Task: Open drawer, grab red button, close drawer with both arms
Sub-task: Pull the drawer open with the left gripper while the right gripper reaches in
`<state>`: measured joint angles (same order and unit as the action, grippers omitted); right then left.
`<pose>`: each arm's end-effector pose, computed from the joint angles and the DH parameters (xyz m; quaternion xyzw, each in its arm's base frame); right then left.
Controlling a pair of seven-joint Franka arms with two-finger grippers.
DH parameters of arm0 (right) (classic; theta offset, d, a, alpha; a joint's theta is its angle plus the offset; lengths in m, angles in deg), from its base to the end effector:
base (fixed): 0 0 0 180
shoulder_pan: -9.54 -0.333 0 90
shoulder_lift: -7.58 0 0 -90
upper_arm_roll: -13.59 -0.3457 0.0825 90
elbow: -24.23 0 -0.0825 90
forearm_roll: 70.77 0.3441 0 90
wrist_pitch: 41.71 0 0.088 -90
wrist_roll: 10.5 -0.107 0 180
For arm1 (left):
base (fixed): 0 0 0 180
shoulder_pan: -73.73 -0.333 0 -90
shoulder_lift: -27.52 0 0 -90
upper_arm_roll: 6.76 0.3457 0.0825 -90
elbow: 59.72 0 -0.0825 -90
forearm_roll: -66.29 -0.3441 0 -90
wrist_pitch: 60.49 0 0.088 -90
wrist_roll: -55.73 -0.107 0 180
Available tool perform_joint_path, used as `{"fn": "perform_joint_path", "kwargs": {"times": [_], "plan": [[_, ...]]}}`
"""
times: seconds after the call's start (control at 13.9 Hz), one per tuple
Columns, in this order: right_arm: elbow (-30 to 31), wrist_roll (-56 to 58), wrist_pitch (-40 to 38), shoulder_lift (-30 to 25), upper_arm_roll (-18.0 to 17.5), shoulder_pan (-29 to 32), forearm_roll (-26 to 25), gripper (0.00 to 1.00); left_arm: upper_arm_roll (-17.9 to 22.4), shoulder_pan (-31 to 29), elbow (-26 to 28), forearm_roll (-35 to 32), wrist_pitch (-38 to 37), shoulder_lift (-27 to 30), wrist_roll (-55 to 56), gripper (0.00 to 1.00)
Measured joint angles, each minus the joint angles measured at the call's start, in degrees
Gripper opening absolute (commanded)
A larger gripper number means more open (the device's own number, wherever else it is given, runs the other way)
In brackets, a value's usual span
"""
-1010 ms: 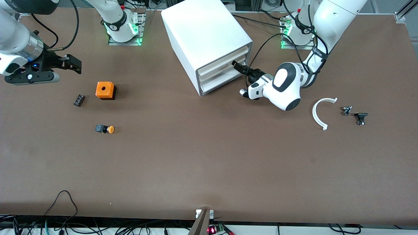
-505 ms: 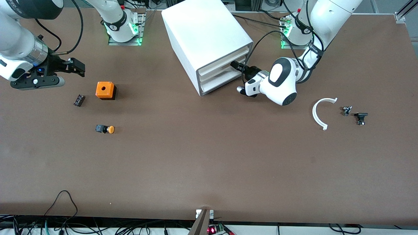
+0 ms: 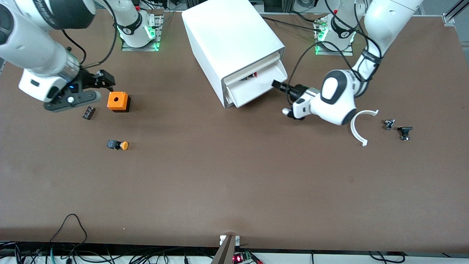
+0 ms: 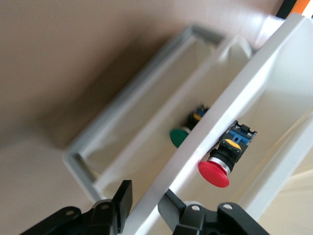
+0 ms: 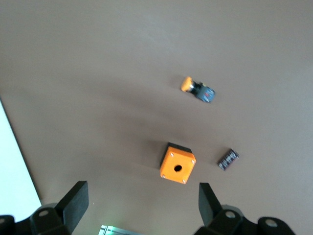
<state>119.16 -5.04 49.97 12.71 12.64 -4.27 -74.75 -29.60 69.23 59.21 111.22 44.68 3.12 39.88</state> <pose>0.5220 0.1296 0.5726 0.9806 0.1785 -0.0700 0.0396 0.4739 -0.2078 0.2876 0.8676 -0.0575 -0.3071 0.3869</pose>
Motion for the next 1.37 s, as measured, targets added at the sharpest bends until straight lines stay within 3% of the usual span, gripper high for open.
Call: {"fn": "perform_joint_path", "kwargs": {"times": [0.14,0.22,0.29,0.51,0.72,1.08,1.37], "plan": [[-3.8,0.0,0.2,3.5,-0.1,-3.8,0.0,1.0,2.2,-0.8,-2.5,-1.2,0.4,0.1,-0.5,0.0],[-5.7,-0.1,0.2,5.0,-0.1,-5.4,0.0,1.0,2.8,-1.1,-3.4,-2.2,0.7,0.1,-0.6,0.09],[-7.1,-0.1,0.4,6.2,-0.1,-6.7,0.0,1.0,3.0,-1.2,-4.0,-3.0,0.9,0.1,-0.6,0.99],[-8.4,0.1,4.8,8.8,-0.3,-9.6,1.8,1.0,3.6,-1.5,-4.9,-5.0,2.7,0.1,0.2,1.0],[-9.0,3.2,10.3,11.6,-0.7,-12.8,9.1,1.0,4.3,-3.0,-5.2,-5.6,3.3,0.9,0.5,1.0],[-12.1,11.6,12.7,15.0,-1.3,-20.1,10.4,1.0,6.1,-9.2,-6.7,-5.8,10.3,6.1,0.9,1.0],[-16.2,14.8,16.7,20.0,-1.5,-29.8,10.5,1.0,7.0,-11.2,-10.7,-18.7,9.2,13.8,1.8,1.0]]}}
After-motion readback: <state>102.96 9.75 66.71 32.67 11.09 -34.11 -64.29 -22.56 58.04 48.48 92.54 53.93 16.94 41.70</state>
